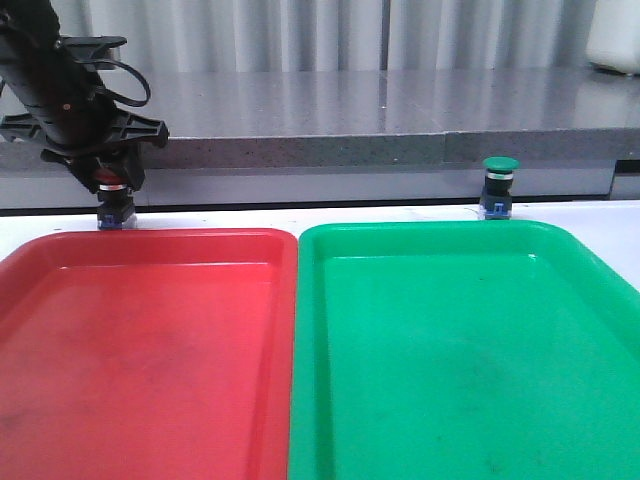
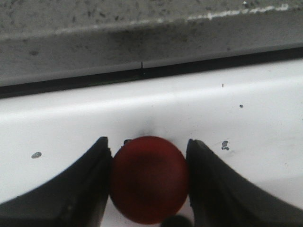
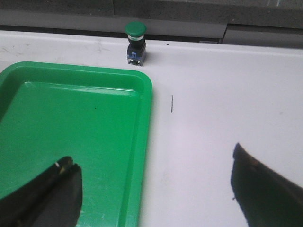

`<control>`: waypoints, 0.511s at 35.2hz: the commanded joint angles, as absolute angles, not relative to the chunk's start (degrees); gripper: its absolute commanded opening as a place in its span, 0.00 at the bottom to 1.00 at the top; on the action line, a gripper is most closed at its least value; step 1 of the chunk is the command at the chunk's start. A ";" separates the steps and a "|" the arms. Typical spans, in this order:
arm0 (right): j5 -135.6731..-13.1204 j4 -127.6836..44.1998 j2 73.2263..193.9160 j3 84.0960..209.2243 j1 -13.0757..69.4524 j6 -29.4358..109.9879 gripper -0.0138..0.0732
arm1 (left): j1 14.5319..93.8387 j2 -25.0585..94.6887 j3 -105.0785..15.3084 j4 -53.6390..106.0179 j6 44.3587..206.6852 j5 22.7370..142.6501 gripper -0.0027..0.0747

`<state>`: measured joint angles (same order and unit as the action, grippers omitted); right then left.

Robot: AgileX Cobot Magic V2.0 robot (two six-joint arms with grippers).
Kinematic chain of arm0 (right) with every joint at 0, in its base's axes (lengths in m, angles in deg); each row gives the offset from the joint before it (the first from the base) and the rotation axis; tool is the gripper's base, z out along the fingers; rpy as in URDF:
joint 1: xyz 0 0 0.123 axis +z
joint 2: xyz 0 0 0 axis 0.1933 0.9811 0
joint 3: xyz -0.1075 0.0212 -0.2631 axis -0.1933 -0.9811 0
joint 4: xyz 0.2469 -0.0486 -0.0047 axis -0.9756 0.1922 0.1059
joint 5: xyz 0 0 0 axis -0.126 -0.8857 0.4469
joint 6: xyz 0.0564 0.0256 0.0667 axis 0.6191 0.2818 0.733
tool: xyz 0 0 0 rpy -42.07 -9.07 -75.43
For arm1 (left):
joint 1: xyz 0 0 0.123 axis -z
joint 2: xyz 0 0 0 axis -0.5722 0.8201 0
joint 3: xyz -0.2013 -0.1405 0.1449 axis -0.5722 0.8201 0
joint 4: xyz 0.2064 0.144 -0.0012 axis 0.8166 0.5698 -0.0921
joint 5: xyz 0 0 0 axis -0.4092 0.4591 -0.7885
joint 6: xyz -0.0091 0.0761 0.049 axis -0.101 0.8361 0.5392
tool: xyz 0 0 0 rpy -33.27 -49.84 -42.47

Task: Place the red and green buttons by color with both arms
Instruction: 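Reach the left gripper down onto the red-capped button and grasp it, then lift the red button with the left gripper and lower it into the red tray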

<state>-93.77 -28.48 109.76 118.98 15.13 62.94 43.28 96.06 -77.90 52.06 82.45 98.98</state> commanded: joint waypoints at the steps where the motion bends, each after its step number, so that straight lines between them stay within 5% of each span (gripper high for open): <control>1: -89.98 -28.09 110.16 120.59 14.88 62.33 0.91 | 43.23 91.60 -79.73 51.57 82.35 97.40 0.32; 9: -89.98 -28.09 110.16 120.59 14.88 62.33 0.91 | 43.36 78.09 -77.78 50.75 82.35 104.43 0.32; 18: -89.98 -28.09 110.16 120.59 14.88 62.33 0.91 | 47.94 54.49 -57.57 49.67 82.35 103.63 0.32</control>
<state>-93.77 -28.48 109.76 118.98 15.13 62.90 46.31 60.89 -60.11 50.59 82.45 106.56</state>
